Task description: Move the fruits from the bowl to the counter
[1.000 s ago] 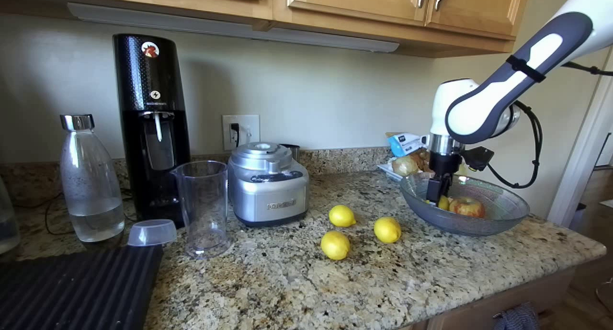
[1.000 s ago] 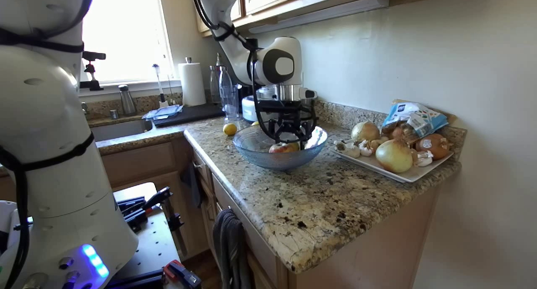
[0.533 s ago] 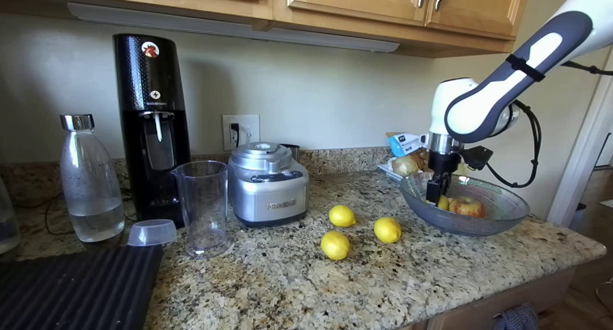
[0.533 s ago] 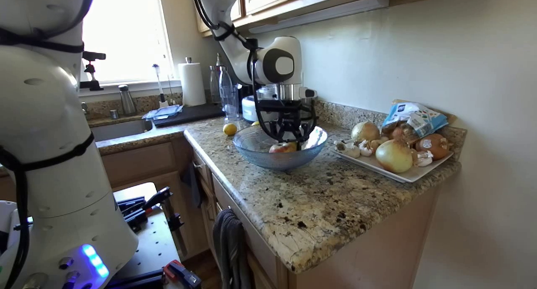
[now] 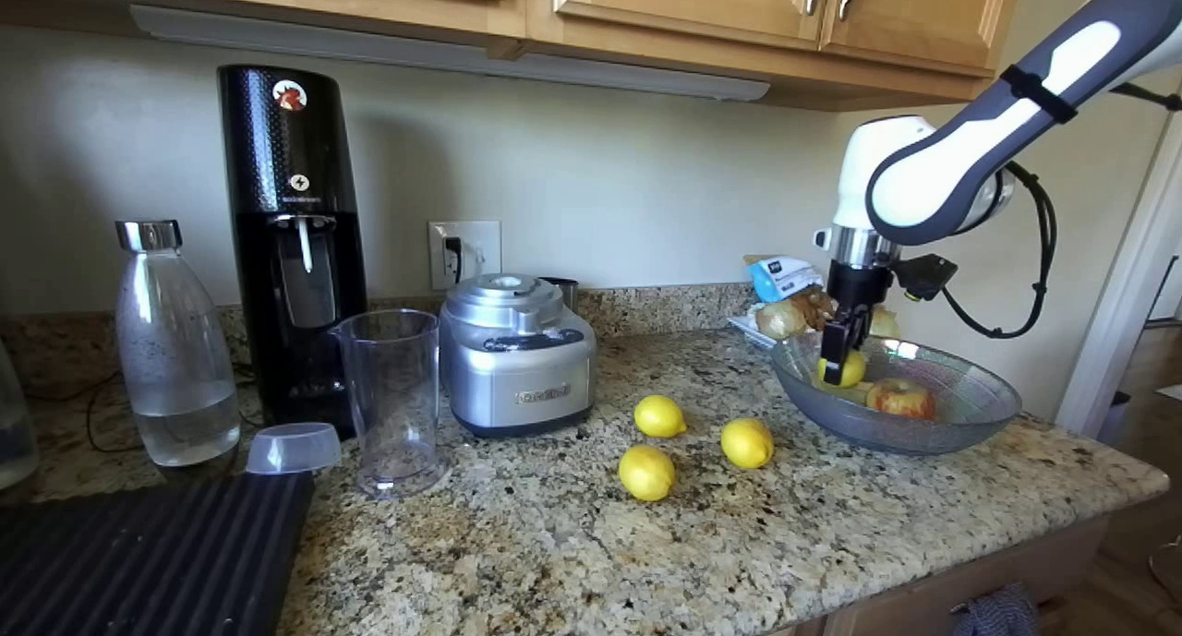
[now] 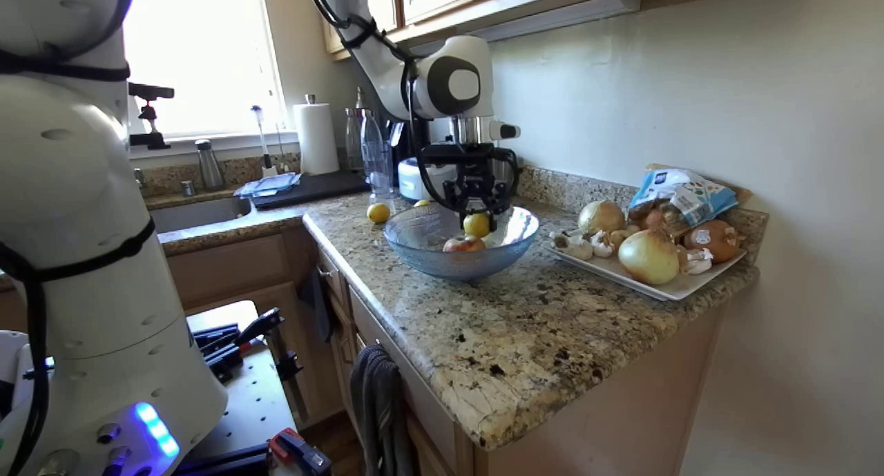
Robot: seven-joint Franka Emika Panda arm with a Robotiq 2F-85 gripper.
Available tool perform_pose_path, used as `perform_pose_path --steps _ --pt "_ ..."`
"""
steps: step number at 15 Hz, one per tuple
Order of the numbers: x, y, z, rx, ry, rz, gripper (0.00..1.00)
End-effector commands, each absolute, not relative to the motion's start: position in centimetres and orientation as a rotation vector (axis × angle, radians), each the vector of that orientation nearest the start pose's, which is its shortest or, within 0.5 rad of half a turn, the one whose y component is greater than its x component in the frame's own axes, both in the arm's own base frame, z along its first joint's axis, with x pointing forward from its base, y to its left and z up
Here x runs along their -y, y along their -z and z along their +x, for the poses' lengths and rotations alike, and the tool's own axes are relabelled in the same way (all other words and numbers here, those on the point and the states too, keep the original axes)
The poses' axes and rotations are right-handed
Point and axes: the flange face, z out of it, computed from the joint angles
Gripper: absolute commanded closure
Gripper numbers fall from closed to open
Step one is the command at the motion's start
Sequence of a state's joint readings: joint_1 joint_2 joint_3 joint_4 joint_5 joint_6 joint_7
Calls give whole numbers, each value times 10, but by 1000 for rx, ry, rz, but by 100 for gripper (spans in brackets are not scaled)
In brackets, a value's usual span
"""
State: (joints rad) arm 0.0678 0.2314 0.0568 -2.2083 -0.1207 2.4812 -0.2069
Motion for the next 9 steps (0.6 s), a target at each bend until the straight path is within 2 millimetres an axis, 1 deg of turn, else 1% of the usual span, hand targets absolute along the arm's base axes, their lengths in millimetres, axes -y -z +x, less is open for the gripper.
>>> perform_pose_path --steps 1,3,5,7,9 --pt "-82 -329 527 666 104 -3180 52" --pt "-94 -353 523 680 128 -3199 52" --pt "-111 -375 521 685 152 -3228 53" --pt "-135 -391 518 703 177 -3234 54" --pt "-163 -399 515 727 173 -3210 52"
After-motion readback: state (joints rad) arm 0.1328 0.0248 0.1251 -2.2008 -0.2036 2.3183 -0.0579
